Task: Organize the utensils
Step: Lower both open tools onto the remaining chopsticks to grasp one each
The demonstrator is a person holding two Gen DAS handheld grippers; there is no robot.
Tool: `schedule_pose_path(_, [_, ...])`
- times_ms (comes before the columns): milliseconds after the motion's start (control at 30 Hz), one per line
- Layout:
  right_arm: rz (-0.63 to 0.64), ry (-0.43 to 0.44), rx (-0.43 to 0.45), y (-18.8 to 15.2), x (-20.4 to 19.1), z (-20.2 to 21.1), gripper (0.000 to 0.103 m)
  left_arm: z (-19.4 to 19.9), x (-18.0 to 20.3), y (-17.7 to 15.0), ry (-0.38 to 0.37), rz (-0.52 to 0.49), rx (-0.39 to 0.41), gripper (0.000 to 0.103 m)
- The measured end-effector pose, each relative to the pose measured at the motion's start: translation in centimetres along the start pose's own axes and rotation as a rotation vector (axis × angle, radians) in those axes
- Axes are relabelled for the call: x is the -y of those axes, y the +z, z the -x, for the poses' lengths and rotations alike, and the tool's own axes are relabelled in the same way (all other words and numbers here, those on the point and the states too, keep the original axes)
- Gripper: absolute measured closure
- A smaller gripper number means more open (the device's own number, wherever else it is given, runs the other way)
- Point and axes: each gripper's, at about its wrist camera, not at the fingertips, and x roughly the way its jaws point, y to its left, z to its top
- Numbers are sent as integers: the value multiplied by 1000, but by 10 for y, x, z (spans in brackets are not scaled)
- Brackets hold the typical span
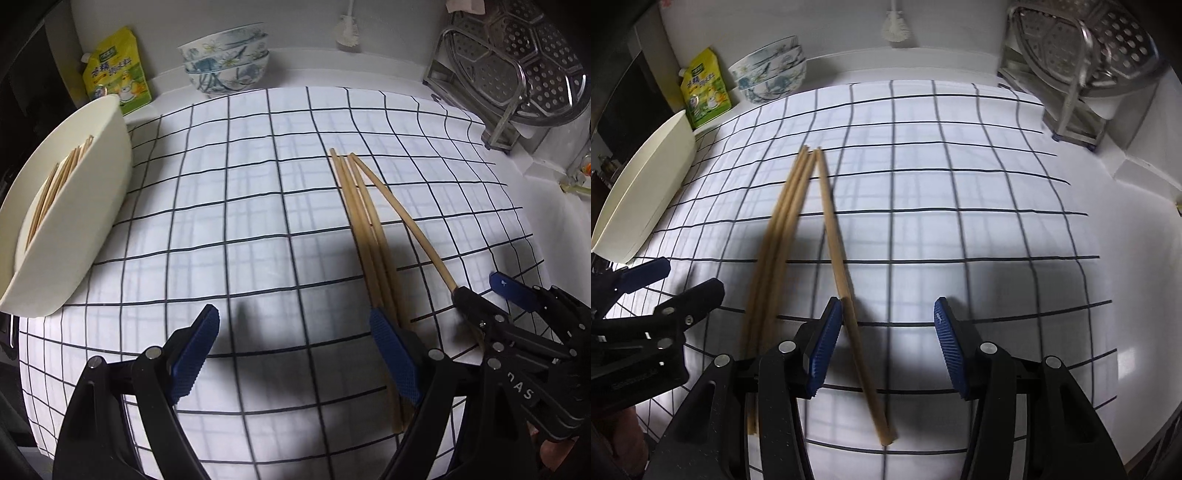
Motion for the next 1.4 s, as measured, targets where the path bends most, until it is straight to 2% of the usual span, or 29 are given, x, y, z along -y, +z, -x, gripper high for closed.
schedule_pose_path(200, [-17,25,14,0,9,5,53,-5,11,1,-4,-11,-5,21])
schedule_pose_path(467, [-20,39,28,2,10,10,53,-10,16,4,28,-22,-11,21])
schedule_pose_path(733, [-15,42,34,3,8,11,53,-16,16,-1,36,-34,-44,21])
schedule_pose_path(900, [-2,49,30,3,5,9,53,-15,8,-1,67,-23,-33,20])
schedule_pose_path(1033, [11,51,24,4,3,5,53,-16,-4,-2,62,12,-39,20])
schedule_pose_path(1333, [91,4,31,11,-11,-8,53,-22,-6,10,61,33,-12,21])
schedule_pose_path(1400, [117,-18,45,11,-15,-10,53,-23,-6,13,62,35,-3,26])
